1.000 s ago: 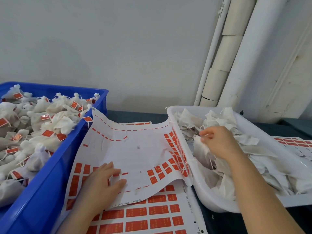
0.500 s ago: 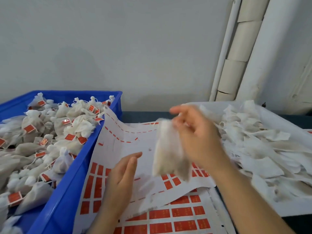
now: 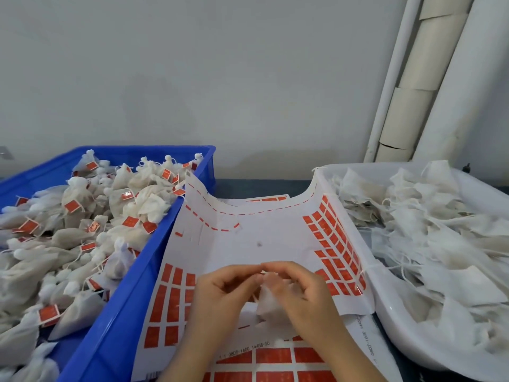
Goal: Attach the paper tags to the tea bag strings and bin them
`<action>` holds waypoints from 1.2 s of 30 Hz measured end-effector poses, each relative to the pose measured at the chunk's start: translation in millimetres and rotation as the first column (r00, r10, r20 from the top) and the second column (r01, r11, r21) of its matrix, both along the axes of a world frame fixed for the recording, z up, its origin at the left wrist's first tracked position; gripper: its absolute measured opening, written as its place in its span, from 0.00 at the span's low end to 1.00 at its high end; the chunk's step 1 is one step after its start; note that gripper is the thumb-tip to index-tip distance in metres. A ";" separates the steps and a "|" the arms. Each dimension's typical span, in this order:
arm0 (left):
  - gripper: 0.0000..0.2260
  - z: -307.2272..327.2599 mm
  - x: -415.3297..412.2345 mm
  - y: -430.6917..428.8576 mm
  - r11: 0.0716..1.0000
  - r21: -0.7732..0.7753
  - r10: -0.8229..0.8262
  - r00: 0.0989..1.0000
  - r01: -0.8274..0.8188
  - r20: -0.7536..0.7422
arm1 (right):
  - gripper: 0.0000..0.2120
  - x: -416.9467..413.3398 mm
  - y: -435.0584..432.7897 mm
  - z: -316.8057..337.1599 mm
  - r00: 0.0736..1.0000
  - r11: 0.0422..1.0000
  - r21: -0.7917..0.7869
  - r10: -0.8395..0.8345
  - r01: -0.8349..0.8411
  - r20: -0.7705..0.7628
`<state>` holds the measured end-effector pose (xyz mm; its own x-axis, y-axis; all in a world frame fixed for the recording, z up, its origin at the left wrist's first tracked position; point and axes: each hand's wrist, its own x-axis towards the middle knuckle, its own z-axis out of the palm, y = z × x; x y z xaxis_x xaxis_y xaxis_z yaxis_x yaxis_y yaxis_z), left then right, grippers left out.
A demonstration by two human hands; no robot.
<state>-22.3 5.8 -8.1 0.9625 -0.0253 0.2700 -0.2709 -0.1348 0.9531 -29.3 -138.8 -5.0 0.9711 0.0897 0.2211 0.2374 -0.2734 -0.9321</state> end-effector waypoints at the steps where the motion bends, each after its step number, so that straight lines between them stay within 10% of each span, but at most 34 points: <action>1: 0.12 0.0 0.2 0.7 1.000 -0.005 0.011 1.000 -0.011 0.015 | 0.20 0.2 2.5 -1.2 1.000 0.999 -0.040 -0.020 0.021 0.018; 8: 0.08 -2.7 2.4 -1.6 0.998 -0.057 0.042 0.996 -0.037 0.077 | 0.03 3.6 3.0 -3.9 0.984 0.993 -0.064 -0.091 0.101 0.153; 18: 0.13 2.2 12.3 9.0 0.893 -0.344 0.304 0.953 -0.290 -0.016 | 0.05 19.9 -8.7 -4.7 0.908 0.914 -0.284 -0.168 0.289 0.384; 24: 0.12 4.0 1.7 12.7 0.906 -0.399 -0.149 0.989 0.138 0.003 | 0.12 18.0 -3.6 -8.0 0.743 0.836 -0.292 -0.189 0.465 0.642; 36: 0.18 -1.7 -1.2 -5.2 1.000 0.021 -0.019 0.999 0.020 -0.035 | 0.05 1.5 17.2 -3.3 0.923 0.972 0.013 -0.228 0.236 0.311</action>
